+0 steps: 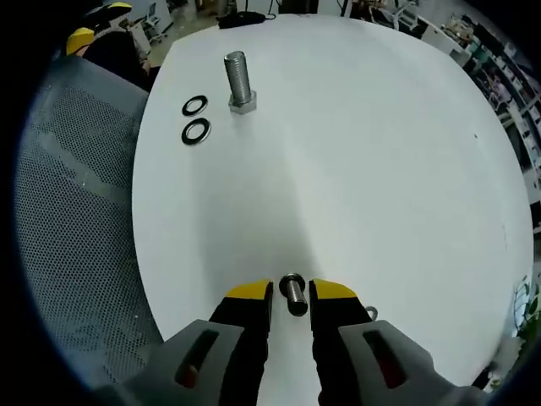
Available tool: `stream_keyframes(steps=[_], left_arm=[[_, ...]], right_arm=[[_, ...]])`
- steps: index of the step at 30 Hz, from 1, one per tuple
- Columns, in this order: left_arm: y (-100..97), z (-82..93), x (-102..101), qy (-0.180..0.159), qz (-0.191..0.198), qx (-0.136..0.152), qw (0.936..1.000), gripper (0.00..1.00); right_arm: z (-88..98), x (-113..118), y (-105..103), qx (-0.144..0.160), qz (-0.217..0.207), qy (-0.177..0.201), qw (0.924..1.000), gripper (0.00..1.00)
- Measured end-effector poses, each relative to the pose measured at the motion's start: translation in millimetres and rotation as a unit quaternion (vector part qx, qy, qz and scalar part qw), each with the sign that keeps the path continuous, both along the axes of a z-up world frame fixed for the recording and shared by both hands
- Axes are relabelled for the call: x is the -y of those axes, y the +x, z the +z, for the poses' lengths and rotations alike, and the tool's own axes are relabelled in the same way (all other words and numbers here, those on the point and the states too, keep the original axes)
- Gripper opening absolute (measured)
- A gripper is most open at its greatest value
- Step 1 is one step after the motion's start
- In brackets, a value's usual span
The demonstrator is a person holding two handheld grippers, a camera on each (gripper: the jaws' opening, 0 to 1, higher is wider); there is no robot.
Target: Place the washer onto the threaded stud by aligning its center hole with the stud, sliding it down to the base, and recovering from edge contact or off-axis alignment until the washer reaches the visible bottom stop.
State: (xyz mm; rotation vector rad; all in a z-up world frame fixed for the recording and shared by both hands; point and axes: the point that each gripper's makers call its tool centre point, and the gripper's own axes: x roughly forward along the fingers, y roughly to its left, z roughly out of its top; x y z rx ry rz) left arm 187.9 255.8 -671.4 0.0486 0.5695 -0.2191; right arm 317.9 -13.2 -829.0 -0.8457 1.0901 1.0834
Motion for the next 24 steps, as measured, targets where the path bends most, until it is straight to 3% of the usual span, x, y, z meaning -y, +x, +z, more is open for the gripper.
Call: stream_keyframes(steps=[7, 15, 24], left_arm=[[0.3, 0.1, 0.1, 0.0, 0.0, 0.001, 1.0, 0.41], [0.3, -0.1, 0.6, 0.0, -0.001, 0.001, 1.0, 0.41], [0.3, -0.4, 0.7, 0.002, -0.001, 0.0, 1.0, 0.41]], right_arm=[[4.4, 16.6, -0.7, 0.006, -0.011, 0.0, 0.9999, 0.21], [5.7, 40.8, 6.4, 0.013, -0.054, 0.008, 0.9984, 0.21], [0.2, 50.5, 15.4, 0.016, -0.106, 0.022, 0.994, 0.19]])
